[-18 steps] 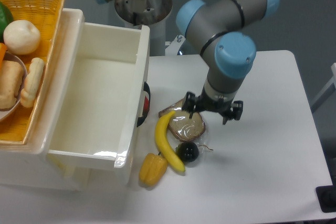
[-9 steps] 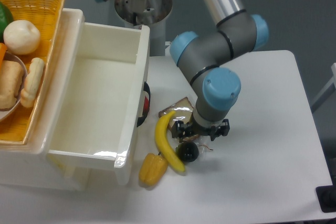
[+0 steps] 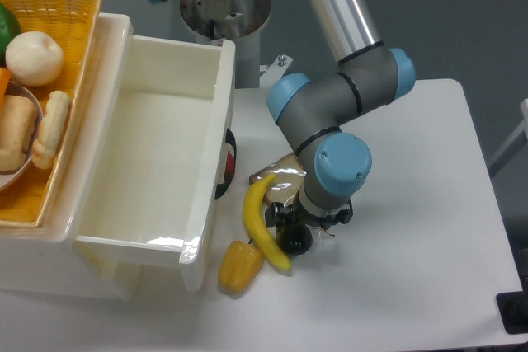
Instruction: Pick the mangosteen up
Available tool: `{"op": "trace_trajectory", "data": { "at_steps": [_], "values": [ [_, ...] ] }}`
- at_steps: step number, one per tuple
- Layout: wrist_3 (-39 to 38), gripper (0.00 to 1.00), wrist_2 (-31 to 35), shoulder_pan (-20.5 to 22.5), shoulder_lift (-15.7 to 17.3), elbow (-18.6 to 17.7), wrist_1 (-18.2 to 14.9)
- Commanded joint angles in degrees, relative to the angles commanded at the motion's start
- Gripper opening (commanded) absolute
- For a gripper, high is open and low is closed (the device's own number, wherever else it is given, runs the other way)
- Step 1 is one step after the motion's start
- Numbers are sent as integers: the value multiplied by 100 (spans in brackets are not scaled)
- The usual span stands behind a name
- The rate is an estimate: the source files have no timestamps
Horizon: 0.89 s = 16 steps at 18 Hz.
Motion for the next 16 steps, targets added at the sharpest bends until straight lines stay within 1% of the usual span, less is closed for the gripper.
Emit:
{"op": "trace_trajectory", "data": {
  "at_steps": [5, 11, 13, 15, 16],
  "values": [
    [0, 100, -105, 0, -97, 9, 132],
    [18, 100, -114, -9, -158, 9, 141],
    [18, 97, -114, -26, -167, 9, 141],
    [26, 93, -114, -26, -176, 9, 141],
    [26, 87, -106, -35, -167, 9, 141]
  ]
}}
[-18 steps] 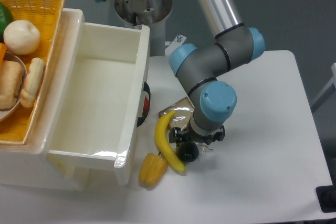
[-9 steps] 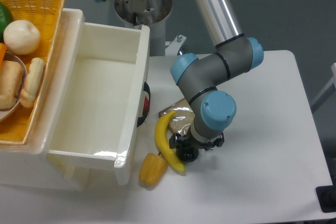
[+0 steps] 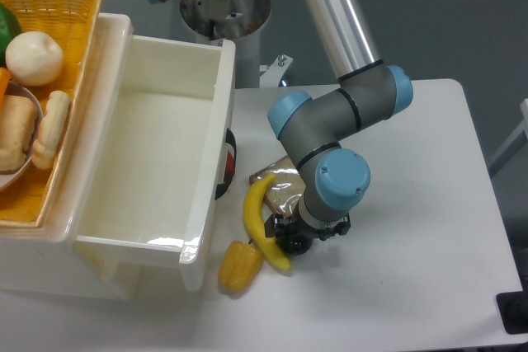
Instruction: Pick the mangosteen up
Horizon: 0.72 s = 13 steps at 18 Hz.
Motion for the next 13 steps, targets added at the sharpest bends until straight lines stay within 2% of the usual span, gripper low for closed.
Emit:
{"op": "trace_trajectory", "data": {
  "at_steps": [2, 3, 4, 9, 13],
  "values": [
    [35, 72, 0, 9, 18, 0, -9],
    [44, 66, -9, 9, 26, 0, -9],
    [44, 64, -9, 9, 26, -9, -9],
    [202, 30, -9, 9, 70, -17, -18],
    [299, 27, -9, 9, 131, -18, -26]
  ]
}}
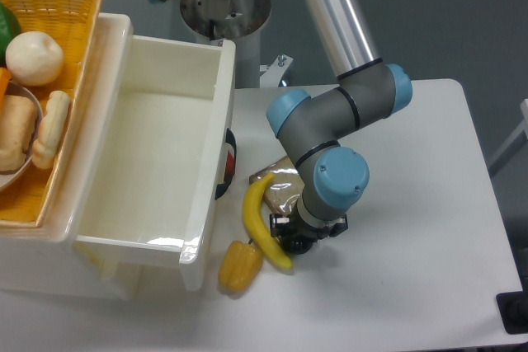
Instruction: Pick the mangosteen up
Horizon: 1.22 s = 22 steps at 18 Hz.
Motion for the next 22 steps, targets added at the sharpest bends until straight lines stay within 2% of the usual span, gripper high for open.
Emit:
{"op": "trace_trajectory", "data": {
  "at_steps": [3, 7, 13, 16, 19, 22],
  "values": [
    [175, 26, -18, 17, 210, 17, -35],
    [965, 26, -123, 96, 562, 18, -79],
    [2652, 26, -79, 333, 1133, 18, -763],
    [3425, 26, -62, 474, 1292, 0, -1124],
    [3857, 26, 43, 580, 1406, 0, -1353],
    [3938, 26, 132, 650, 1451, -26, -1424]
  ]
}}
